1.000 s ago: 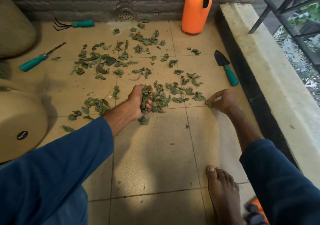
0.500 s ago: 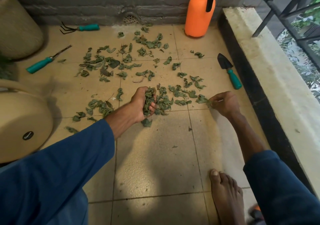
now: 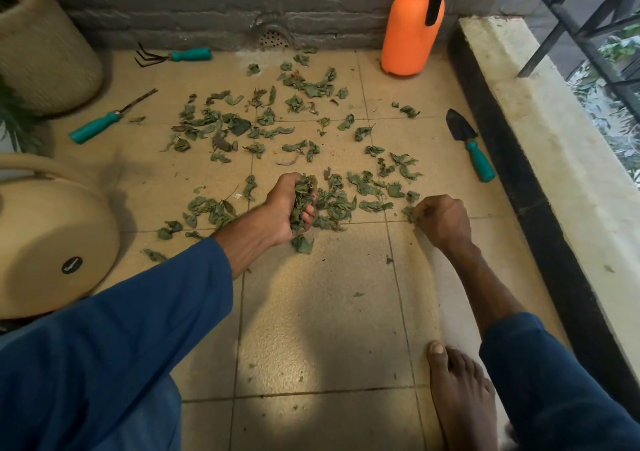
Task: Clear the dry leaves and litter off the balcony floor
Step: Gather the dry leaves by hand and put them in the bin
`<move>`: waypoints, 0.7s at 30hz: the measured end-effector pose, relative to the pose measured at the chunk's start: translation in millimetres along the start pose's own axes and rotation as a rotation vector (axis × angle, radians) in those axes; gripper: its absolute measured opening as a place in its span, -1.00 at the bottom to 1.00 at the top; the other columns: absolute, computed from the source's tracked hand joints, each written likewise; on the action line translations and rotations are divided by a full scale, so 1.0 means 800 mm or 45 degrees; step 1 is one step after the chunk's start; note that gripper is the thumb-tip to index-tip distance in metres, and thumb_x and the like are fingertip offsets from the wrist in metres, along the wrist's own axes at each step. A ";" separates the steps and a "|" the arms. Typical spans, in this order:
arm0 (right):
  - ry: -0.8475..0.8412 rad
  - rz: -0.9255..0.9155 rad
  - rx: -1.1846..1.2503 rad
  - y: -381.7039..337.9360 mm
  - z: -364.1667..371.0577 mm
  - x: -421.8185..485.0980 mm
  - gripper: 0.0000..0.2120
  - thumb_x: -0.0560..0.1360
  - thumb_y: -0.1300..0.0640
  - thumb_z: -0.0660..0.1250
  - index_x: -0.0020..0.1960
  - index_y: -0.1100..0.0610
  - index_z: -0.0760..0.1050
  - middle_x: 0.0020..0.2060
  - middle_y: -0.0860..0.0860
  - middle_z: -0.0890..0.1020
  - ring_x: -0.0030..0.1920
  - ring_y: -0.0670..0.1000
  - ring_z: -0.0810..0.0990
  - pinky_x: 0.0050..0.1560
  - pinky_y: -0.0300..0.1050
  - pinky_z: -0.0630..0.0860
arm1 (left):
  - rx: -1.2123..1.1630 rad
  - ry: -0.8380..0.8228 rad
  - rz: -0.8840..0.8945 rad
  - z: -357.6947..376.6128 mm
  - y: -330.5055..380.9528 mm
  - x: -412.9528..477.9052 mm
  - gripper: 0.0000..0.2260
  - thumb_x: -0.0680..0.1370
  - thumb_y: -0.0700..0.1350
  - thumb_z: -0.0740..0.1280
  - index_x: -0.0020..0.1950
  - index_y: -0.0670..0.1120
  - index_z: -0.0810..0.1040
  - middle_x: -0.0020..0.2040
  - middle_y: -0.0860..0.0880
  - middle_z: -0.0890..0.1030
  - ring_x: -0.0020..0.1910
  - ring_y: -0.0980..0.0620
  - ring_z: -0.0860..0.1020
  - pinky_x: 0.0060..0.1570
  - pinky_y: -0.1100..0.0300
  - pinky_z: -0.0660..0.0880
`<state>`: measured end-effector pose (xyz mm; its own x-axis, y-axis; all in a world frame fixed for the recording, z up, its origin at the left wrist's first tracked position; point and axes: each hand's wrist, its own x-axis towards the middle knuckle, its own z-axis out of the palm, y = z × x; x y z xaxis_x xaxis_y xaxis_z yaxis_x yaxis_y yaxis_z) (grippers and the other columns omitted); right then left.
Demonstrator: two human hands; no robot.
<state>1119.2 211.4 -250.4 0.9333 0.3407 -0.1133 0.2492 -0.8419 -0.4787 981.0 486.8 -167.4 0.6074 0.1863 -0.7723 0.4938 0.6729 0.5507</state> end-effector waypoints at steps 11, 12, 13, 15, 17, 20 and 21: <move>-0.023 -0.034 0.021 -0.017 -0.023 0.033 -0.82 0.52 0.26 0.45 0.12 0.19 0.67 0.11 0.10 0.65 0.05 0.04 0.62 -0.01 -0.12 0.57 | 0.032 0.004 0.004 0.004 -0.001 -0.001 -0.71 0.60 -0.04 0.14 -0.25 -0.09 0.50 -0.37 0.02 0.47 -0.55 0.11 0.35 -0.62 0.35 0.23; -0.036 -0.021 -0.013 -0.020 -0.022 0.041 -0.82 0.50 0.25 0.47 0.11 0.19 0.67 0.13 0.11 0.62 0.09 0.06 0.60 0.01 -0.11 0.57 | 0.031 -0.001 0.005 0.002 -0.001 -0.001 -0.71 0.60 -0.04 0.14 -0.26 -0.09 0.50 -0.37 0.02 0.47 -0.55 0.11 0.35 -0.62 0.35 0.22; -0.055 -0.004 -0.041 -0.022 -0.020 0.047 -0.82 0.50 0.25 0.48 0.10 0.18 0.67 0.15 0.11 0.59 0.12 0.07 0.57 0.01 -0.10 0.56 | 0.029 -0.003 0.006 0.000 0.000 -0.001 -0.71 0.60 -0.05 0.14 -0.26 -0.09 0.50 -0.37 0.02 0.47 -0.55 0.11 0.35 -0.61 0.35 0.22; -0.099 0.021 -0.058 -0.022 -0.015 0.051 -0.84 0.51 0.25 0.47 0.09 0.19 0.63 0.15 0.08 0.55 0.11 0.03 0.52 -0.04 -0.16 0.52 | 0.028 -0.003 0.013 -0.004 0.001 -0.002 -0.70 0.61 -0.05 0.13 -0.26 -0.09 0.49 -0.37 0.01 0.46 -0.55 0.11 0.34 -0.62 0.35 0.21; -0.118 0.033 -0.034 -0.020 -0.009 0.045 -0.83 0.53 0.28 0.43 0.12 0.21 0.61 0.11 0.05 0.55 0.07 0.00 0.52 -0.08 -0.21 0.51 | 0.039 0.006 0.023 -0.007 0.002 -0.003 -0.69 0.62 -0.03 0.13 -0.26 -0.09 0.49 -0.37 0.01 0.45 -0.55 0.11 0.34 -0.62 0.35 0.21; -0.037 0.016 0.022 -0.009 0.001 0.032 -0.84 0.55 0.30 0.39 0.11 0.18 0.64 0.09 0.10 0.66 0.04 0.03 0.62 0.02 -0.06 0.63 | 0.049 0.016 0.033 -0.010 0.003 -0.004 -0.68 0.63 -0.03 0.12 -0.26 -0.09 0.49 -0.38 0.01 0.46 -0.56 0.11 0.34 -0.62 0.35 0.21; -0.020 0.006 0.034 -0.007 0.001 0.026 -0.85 0.55 0.31 0.38 0.09 0.16 0.64 0.06 0.09 0.67 0.02 0.02 0.63 0.02 -0.06 0.63 | 0.056 0.016 0.033 -0.010 0.003 -0.005 -0.68 0.63 -0.03 0.12 -0.26 -0.09 0.49 -0.38 0.01 0.46 -0.56 0.11 0.34 -0.62 0.36 0.21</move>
<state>1137.2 223.4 -251.0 0.9303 0.3433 -0.1293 0.2374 -0.8321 -0.5012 974.8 493.3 -165.1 0.6126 0.2126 -0.7613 0.5052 0.6354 0.5840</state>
